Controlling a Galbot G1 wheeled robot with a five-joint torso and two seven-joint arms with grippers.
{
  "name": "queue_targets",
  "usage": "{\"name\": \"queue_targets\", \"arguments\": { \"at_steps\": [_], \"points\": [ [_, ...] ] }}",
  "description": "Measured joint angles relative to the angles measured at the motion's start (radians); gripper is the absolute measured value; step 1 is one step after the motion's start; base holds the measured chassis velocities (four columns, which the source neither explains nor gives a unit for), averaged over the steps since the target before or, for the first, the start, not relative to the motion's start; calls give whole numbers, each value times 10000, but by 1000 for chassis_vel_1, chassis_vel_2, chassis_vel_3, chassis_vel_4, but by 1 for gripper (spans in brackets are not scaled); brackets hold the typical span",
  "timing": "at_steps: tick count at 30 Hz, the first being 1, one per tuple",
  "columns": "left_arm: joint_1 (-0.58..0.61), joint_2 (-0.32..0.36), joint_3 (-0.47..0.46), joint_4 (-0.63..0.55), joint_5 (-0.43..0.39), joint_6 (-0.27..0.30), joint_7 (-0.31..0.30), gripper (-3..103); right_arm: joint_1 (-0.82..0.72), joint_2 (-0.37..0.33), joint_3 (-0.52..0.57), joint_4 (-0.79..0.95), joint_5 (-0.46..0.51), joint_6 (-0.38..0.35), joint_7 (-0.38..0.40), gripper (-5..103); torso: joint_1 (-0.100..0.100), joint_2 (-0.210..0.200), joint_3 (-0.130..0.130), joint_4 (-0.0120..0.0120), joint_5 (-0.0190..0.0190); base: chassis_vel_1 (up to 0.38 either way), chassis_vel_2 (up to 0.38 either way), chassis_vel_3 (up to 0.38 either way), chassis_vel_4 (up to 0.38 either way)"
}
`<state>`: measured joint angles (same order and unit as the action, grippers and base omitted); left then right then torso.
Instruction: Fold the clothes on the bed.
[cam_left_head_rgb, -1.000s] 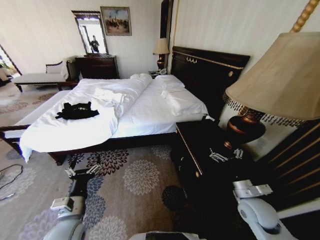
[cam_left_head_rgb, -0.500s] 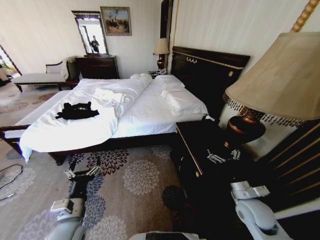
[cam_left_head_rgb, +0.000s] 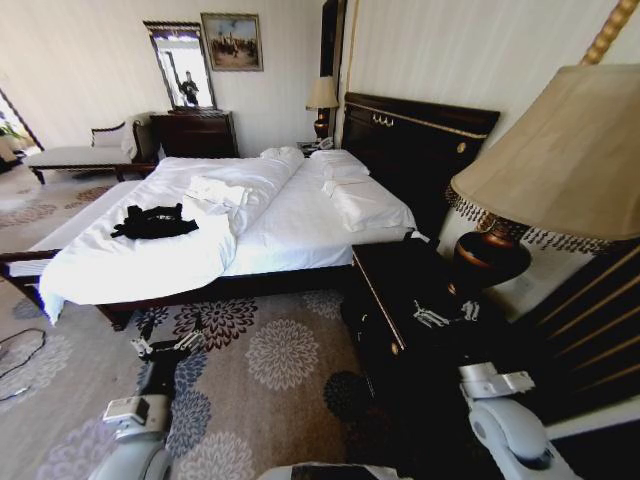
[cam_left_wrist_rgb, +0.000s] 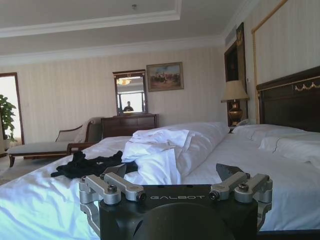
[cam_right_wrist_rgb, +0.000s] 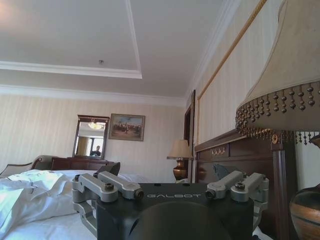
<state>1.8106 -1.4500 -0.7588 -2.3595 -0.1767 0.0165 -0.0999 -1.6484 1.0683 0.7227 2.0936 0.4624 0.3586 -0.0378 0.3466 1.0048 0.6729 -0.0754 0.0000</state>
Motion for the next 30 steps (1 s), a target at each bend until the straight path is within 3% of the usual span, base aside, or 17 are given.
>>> {"name": "queue_targets", "arguments": {
  "at_steps": [30],
  "points": [
    [-199, -74, 77, 268, 124, -13, 52, 100, 502, 9, -318, -557, 23, 72, -130, 100, 2, 0, 1, 0, 0, -93, 92, 97, -90]
  ]
}}
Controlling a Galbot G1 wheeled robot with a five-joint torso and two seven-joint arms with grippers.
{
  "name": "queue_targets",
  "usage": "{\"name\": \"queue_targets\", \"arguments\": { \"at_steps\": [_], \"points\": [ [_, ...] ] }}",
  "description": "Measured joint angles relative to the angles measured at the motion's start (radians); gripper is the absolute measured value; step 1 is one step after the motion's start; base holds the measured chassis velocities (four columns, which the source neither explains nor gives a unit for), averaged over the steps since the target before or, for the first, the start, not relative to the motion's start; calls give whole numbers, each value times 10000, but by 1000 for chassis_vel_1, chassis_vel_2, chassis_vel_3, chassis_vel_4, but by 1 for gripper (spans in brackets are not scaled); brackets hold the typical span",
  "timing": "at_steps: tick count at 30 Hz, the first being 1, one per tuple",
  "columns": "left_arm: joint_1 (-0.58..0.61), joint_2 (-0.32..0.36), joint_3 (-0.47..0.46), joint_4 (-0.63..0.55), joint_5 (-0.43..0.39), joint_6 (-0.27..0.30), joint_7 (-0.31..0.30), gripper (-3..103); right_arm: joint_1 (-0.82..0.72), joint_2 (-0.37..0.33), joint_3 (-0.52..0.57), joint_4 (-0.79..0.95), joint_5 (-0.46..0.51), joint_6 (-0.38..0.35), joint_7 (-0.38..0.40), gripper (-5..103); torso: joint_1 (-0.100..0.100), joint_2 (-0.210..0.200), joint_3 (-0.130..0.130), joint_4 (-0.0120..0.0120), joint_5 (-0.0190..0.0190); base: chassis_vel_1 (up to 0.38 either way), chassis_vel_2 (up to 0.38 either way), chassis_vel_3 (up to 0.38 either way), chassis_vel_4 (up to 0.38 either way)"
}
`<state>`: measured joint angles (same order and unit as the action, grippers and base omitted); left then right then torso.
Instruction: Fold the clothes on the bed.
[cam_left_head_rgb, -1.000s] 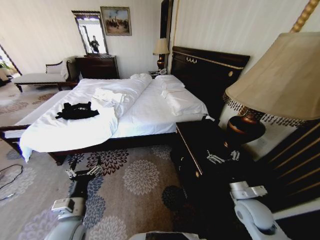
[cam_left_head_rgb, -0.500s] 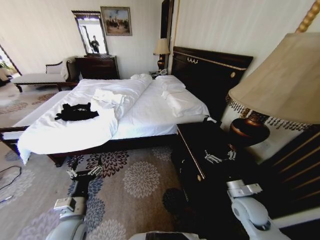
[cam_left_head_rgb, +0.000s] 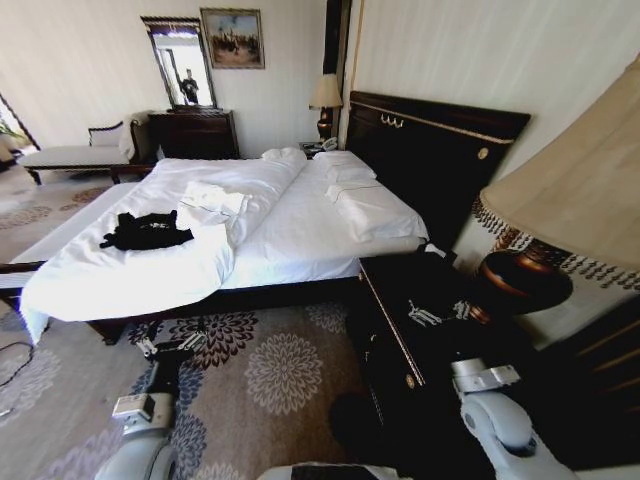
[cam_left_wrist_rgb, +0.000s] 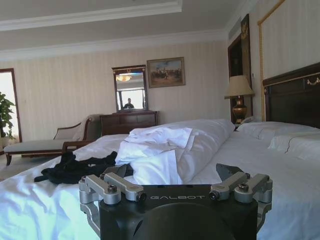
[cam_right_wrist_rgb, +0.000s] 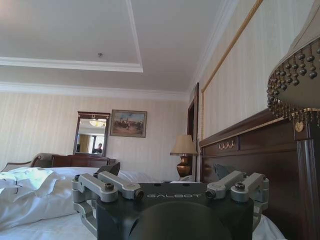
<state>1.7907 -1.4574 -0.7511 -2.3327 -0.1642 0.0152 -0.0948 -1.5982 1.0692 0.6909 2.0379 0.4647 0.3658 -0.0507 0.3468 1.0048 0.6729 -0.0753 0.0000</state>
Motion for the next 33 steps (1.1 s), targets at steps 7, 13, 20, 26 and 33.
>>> {"name": "queue_targets", "arguments": {
  "at_steps": [7, 13, 20, 26, 33],
  "points": [
    [0, -16, -16, -35, -15, -2, 2, 100, 42, -92, 33, 1, 37, 1, -1, 100, -1, 0, 0, 0, 0, -104, 97, 102, -102],
    [-14, -39, -11, -35, 0, -7, 11, 100, 36, -137, 71, 35, 55, -9, -1, 100, -1, 0, 0, 0, 0, -112, 100, 109, -124],
    [-10, -58, -42, -88, -1, -8, 12, 100, 35, -146, 98, 62, 73, -18, 2, 100, -1, 0, -1, 0, 0, -114, 115, 114, -113],
    [15, -79, -37, -105, 15, -9, 15, 100, 44, -132, 93, 59, 72, -19, 3, 100, -1, 0, -1, 0, 0, -114, 122, 124, -116],
    [38, -105, -35, -110, 52, -27, 17, 100, 71, -119, 62, 15, 68, -23, 4, 100, 0, 0, 0, 2, 0, -120, 121, 128, -123]
  ]
}}
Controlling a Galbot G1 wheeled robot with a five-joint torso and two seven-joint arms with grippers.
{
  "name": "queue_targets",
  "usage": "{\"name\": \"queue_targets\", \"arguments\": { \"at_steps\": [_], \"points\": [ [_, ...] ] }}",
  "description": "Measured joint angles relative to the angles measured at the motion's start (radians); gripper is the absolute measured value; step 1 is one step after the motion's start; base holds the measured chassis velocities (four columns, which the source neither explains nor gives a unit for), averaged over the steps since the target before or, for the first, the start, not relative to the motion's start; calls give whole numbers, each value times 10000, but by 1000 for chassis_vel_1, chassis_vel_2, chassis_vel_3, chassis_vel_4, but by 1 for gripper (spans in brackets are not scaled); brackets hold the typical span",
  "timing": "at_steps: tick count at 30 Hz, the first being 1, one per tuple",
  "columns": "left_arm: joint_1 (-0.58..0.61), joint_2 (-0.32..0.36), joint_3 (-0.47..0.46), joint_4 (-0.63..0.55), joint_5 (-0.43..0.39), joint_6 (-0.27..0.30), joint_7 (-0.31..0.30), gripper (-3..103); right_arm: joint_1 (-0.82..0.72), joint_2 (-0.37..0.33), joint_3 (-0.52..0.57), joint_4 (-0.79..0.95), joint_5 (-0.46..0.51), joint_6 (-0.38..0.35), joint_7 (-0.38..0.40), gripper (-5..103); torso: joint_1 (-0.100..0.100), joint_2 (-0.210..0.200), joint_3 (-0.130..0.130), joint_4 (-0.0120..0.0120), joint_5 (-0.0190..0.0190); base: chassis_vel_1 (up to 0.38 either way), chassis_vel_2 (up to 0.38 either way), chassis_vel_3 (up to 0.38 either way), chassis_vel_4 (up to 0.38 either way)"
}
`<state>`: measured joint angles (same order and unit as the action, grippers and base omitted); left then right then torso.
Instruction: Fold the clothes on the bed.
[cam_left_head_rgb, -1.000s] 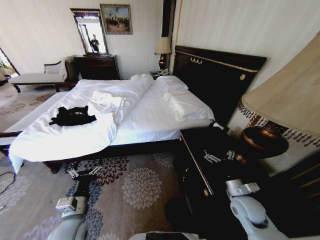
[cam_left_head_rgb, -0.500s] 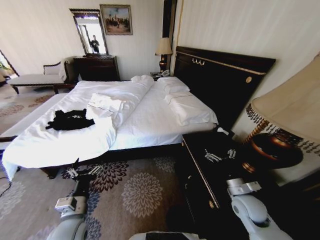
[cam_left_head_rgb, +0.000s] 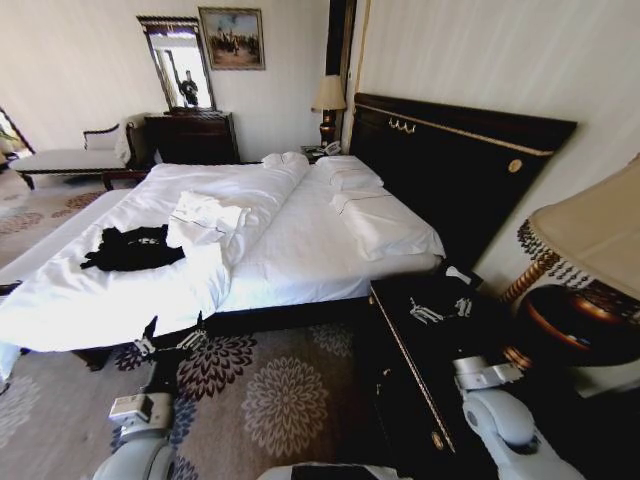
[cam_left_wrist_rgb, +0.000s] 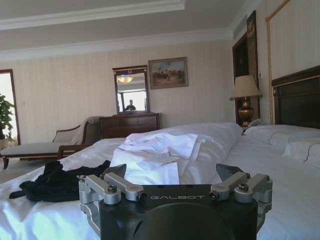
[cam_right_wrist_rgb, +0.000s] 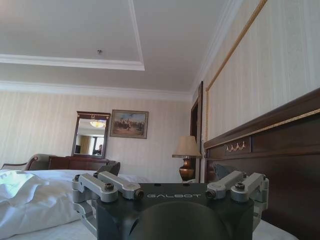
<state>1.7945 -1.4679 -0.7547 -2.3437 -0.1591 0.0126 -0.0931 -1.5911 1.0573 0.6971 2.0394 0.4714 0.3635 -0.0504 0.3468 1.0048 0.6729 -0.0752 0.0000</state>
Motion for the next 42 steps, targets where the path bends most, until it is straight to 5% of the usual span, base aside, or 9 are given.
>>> {"name": "queue_targets", "arguments": {
  "at_steps": [42],
  "points": [
    [102, 8, -5, -45, 104, -103, 26, 100, 74, 13, 61, -111, 54, -41, 59, 100, -1, 0, 0, -1, 0, -122, 120, 118, -125]
  ]
}}
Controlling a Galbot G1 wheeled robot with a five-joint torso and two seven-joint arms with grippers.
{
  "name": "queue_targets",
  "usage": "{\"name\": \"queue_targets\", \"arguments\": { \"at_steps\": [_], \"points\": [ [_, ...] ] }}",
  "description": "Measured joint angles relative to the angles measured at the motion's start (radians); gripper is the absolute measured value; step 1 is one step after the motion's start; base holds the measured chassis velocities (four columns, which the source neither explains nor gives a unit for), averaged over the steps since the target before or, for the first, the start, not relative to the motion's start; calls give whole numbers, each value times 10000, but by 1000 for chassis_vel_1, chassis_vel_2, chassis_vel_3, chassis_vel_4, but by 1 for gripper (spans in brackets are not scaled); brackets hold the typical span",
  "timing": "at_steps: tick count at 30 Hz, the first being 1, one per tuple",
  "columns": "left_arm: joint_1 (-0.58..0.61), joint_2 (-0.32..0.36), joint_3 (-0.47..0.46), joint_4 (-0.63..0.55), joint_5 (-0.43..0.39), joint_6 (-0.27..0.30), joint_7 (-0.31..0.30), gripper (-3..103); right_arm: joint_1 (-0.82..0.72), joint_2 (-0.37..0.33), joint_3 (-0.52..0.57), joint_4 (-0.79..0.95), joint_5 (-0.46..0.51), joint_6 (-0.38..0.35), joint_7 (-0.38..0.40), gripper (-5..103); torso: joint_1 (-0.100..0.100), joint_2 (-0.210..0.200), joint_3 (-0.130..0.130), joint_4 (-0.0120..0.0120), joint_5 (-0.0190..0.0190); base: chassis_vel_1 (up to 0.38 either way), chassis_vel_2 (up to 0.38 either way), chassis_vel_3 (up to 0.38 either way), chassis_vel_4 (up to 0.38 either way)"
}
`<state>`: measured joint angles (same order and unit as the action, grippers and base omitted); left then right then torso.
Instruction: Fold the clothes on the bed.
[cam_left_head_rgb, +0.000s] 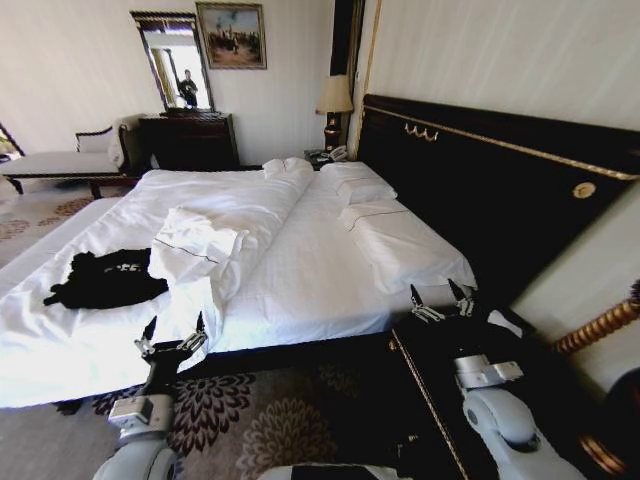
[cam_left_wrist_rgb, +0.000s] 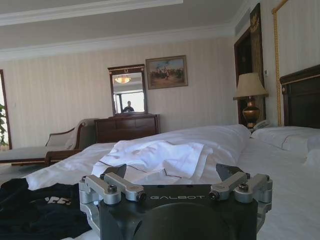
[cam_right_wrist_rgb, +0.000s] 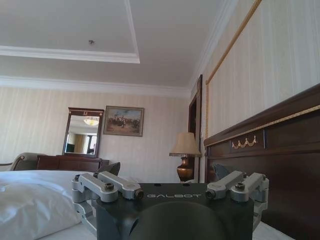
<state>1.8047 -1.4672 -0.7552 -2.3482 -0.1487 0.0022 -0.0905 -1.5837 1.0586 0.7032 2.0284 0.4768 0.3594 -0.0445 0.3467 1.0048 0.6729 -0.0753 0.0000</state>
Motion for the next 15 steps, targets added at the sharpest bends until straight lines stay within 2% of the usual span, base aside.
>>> {"name": "queue_targets", "arguments": {
  "at_steps": [15],
  "points": [
    [-11, -46, 22, 68, 76, -31, 1, 100, 115, 46, -38, -187, -12, 159, -73, 100, 1, 0, 0, 0, 1, -121, 123, 117, -124]
  ]
}}
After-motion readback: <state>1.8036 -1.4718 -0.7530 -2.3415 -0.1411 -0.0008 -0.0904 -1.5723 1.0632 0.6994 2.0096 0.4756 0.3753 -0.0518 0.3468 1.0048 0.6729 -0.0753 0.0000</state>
